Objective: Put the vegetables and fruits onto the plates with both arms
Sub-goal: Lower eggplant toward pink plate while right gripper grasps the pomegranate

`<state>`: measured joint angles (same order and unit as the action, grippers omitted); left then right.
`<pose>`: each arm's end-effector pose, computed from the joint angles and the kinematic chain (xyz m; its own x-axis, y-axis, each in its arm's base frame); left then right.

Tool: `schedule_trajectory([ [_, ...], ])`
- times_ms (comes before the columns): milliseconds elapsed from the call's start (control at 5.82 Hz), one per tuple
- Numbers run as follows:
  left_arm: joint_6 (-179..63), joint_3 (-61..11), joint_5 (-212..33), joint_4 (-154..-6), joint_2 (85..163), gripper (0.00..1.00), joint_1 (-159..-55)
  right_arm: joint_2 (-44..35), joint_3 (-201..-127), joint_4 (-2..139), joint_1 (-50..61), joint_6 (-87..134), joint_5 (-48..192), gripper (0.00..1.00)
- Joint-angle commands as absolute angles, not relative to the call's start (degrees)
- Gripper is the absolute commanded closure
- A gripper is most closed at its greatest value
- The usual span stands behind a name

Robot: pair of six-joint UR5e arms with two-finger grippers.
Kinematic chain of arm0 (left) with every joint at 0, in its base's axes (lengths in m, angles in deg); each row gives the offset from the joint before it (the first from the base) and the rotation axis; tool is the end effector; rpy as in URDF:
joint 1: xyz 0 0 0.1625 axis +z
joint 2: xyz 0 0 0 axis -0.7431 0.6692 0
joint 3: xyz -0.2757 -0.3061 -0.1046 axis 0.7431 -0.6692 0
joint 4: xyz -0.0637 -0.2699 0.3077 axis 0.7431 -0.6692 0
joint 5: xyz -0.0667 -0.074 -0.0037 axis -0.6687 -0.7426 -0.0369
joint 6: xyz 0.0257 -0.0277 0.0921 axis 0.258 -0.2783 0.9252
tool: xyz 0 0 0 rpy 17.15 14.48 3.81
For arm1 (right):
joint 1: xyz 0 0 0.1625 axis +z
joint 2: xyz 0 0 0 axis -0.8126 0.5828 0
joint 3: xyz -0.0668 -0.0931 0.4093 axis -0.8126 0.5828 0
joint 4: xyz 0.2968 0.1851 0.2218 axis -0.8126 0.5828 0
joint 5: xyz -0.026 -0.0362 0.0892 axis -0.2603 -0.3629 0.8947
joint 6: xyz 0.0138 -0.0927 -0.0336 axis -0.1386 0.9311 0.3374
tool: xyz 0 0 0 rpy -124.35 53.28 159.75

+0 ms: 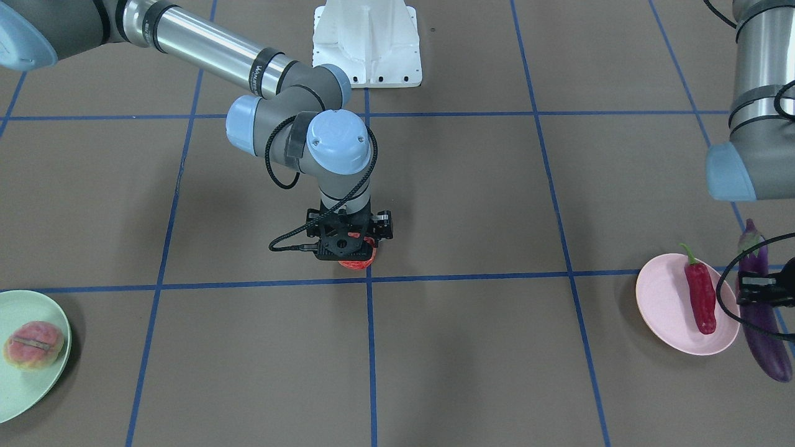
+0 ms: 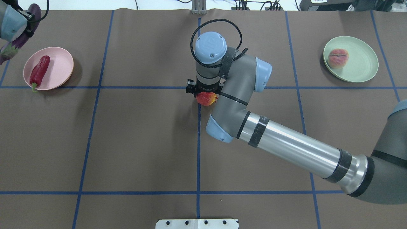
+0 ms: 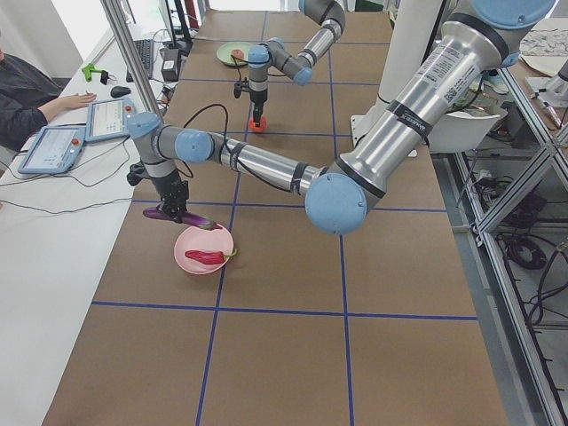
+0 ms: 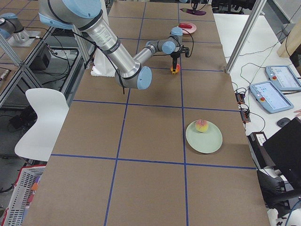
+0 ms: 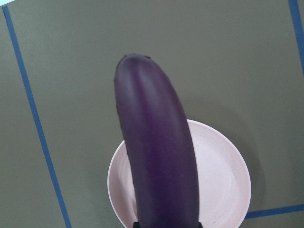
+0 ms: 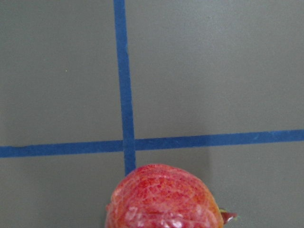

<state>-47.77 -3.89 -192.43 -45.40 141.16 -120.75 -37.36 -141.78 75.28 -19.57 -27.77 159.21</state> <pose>0.1466 -0.7308 0.4560 0.7823 0.2463 -0.5721 -0.2317 0.9677 0.0998 -0.6028 -0.5391 0.2079 0.7120 0.0668 0.6990 -0.0926 0.9957 -0.0009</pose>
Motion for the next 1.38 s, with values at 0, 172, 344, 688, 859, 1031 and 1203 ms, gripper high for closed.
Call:
schedule_trajectory([
  [0, -47.9, -3.8, -192.4, -45.7, 141.2, 1.00, -120.3, -37.2, -141.8, 75.1, -19.5, -27.8, 159.2, 0.02],
  [172, -47.9, -3.5, -192.4, -46.2, 141.1, 1.00, -120.2, -36.9, -141.7, 73.5, -19.5, -27.9, 159.0, 0.05],
  [344, -47.8, -3.4, -192.3, -46.4, 140.9, 1.00, -120.2, -36.7, -141.7, 72.6, -19.5, -27.9, 158.9, 0.27],
  [688, -48.0, -3.4, -192.3, -48.5, 139.8, 1.00, -119.9, -36.9, -142.5, 69.9, -18.2, -32.0, 159.0, 1.00],
  [859, -48.6, -3.4, -192.4, -48.5, 139.8, 1.00, -119.6, -36.9, -145.2, 70.4, -16.5, -32.1, 159.9, 1.00],
  [1031, -51.8, -3.5, -192.4, -48.7, 139.8, 1.00, -117.9, -36.9, -147.6, 70.7, -14.8, -32.2, 162.0, 1.00],
  [1203, -54.3, -3.5, -192.3, -51.0, 138.4, 1.00, -115.8, -36.4, -151.0, 71.5, -12.9, -32.2, 162.4, 1.00],
])
